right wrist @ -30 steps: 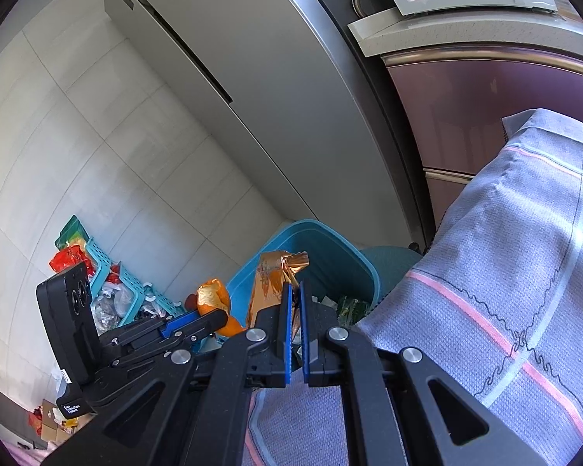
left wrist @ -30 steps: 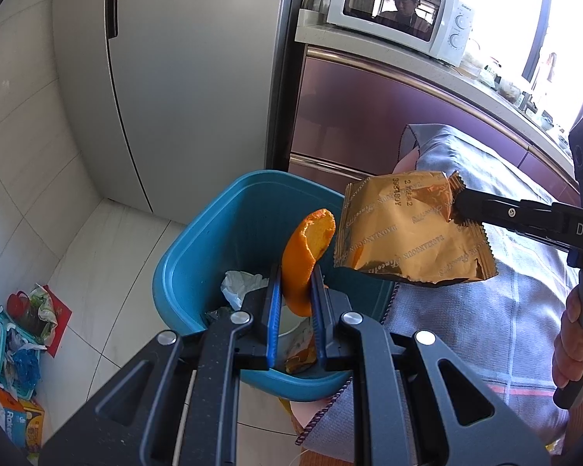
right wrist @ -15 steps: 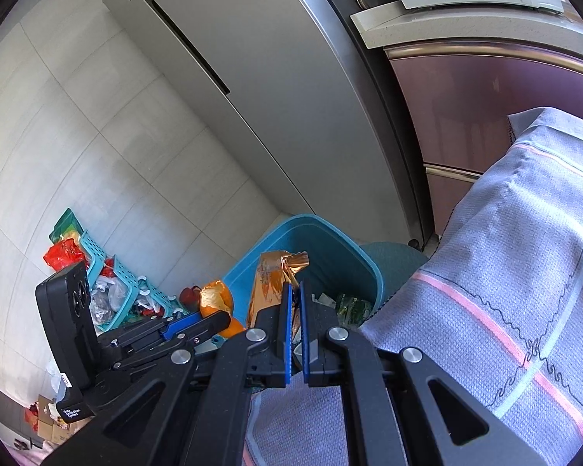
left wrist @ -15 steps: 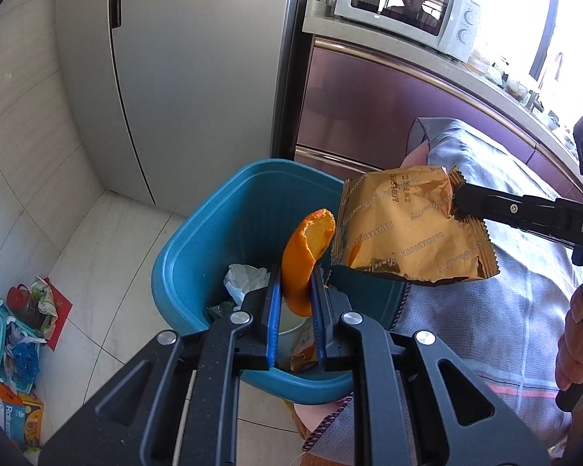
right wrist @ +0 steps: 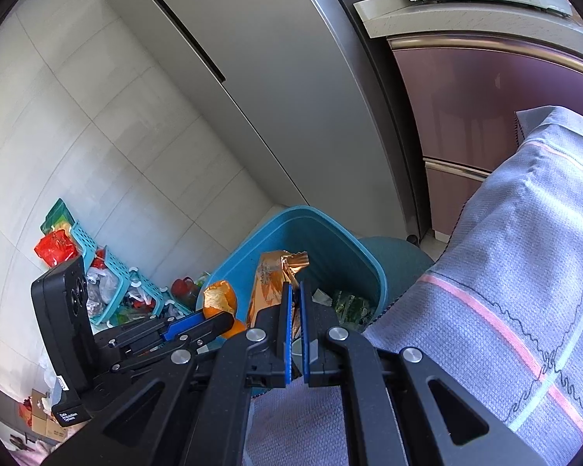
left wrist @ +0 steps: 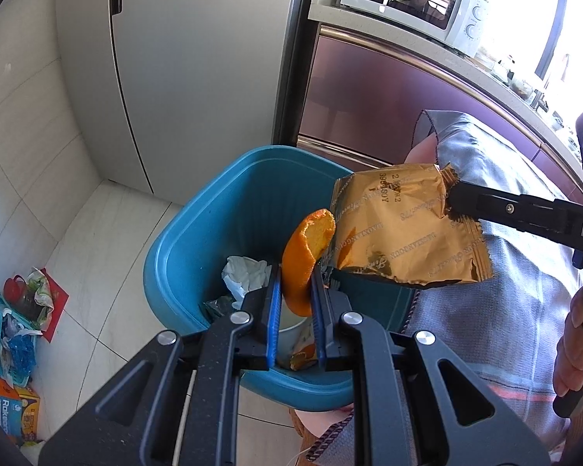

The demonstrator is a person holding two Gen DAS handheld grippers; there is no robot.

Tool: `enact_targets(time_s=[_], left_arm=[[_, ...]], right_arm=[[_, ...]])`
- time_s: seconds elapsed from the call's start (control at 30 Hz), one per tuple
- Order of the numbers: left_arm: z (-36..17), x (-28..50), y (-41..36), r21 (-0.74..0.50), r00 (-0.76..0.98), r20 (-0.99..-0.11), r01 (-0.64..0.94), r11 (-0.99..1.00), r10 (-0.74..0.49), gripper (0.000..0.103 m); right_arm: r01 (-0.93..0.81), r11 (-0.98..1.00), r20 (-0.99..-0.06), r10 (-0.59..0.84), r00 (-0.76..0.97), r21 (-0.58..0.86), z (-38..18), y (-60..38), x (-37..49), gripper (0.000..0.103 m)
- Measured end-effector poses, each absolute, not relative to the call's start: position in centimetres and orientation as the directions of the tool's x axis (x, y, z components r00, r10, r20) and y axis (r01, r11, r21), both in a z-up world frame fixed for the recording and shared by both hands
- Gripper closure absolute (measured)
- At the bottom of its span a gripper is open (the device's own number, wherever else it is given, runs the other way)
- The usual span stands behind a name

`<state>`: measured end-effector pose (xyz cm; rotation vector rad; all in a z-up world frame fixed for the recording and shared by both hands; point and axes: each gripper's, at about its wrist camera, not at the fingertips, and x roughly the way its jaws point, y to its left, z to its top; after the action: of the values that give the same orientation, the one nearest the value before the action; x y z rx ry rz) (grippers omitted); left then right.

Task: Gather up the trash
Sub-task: 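Lower both tools into the teal bin and open them to drop the items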

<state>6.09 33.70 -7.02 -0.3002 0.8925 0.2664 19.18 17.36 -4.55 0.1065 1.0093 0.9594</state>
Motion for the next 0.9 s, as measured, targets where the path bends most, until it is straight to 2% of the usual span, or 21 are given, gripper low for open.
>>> enact_targets(time_s=[0.9], left_arm=[[-10.7,8.2,34.6,-0.16,0.534,-0.844,-0.353,0.922,0.058,0.088]], right_arm=[[-0.649,0.633,-0.745,0.65,0.149,0.422,-6.5,20.7,19.4,0.099]])
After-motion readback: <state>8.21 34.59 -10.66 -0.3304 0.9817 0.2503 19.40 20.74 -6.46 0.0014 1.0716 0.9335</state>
